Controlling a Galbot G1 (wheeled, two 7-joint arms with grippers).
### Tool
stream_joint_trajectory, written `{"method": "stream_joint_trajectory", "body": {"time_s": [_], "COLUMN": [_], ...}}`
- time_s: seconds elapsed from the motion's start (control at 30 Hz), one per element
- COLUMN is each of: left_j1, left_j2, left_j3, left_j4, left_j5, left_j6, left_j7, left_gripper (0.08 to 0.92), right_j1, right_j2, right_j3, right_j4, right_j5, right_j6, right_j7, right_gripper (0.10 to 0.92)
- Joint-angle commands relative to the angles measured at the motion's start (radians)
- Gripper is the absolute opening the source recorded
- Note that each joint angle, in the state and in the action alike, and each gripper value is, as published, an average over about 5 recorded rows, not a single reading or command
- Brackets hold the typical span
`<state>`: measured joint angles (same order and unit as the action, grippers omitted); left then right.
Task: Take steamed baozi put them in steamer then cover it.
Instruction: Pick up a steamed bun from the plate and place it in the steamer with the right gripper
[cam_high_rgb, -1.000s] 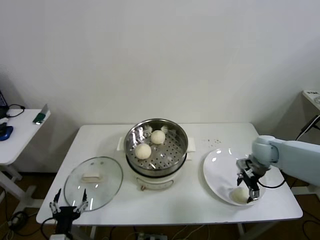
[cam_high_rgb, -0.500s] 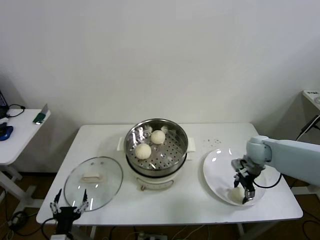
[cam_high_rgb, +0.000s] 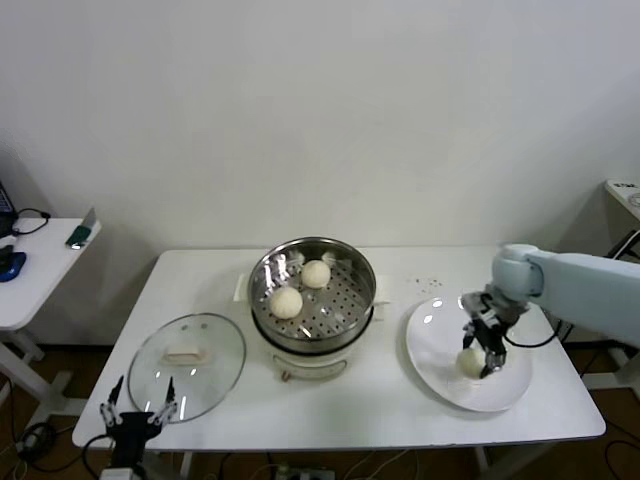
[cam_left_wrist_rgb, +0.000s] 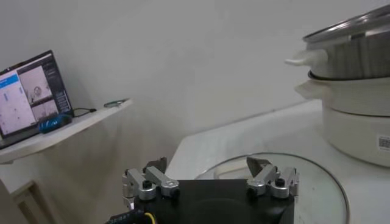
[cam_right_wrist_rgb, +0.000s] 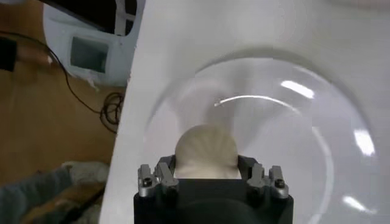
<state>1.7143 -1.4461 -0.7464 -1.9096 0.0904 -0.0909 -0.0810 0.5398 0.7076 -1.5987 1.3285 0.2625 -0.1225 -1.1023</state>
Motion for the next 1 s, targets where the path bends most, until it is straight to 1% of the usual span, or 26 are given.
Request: {"method": "stream_joint_trajectory", "body": {"time_s": [0.03,0.23,0.37,0.5,0.63,0.77,1.0], "left_j1": [0.002,0.005,0.0,0.007,0.012,0.013,0.025], "left_j2": [0.0,0.006,0.004,0.0,0.003,0.011,0.022], "left_j3": [0.0,-0.003,-0.001,0.003,-0.002,-0.008,-0.017], "left_j4": [-0.001,-0.002,0.004,-0.011,-0.023,-0.02,-0.019], "left_j5": [0.002,0.002,0.003,-0.006,-0.011,-0.015,-0.013], "left_j6": [0.001,0.004,0.004,0.011,0.014,0.012,0.01], "left_j7": [-0.001,-0.002,-0.002,0.002,0.004,0.004,0.011], "left_gripper": [0.823,0.823,0.823,0.823,0.823,0.823,0.823], "right_j1": [0.243,0.381,0.405,0.376,0.335,0.289,0.177], "right_j2": [0.116,0.22,0.291,0.366,0.439,0.51,0.616], "right_j3": [-0.017,-0.022,0.027,0.098,0.135,0.154,0.164], "right_j4": [-0.034,-0.002,0.026,0.056,0.075,0.061,0.043], "right_j5": [-0.083,-0.104,-0.145,-0.221,-0.303,-0.391,-0.439], "right_j6": [0.305,0.494,0.567,0.637,0.679,0.71,0.706], "right_j7": [-0.041,-0.046,-0.038,-0.018,0.009,0.035,0.045], "right_gripper": [0.672,0.678,0.679,0.679,0.679,0.679,0.685]}}
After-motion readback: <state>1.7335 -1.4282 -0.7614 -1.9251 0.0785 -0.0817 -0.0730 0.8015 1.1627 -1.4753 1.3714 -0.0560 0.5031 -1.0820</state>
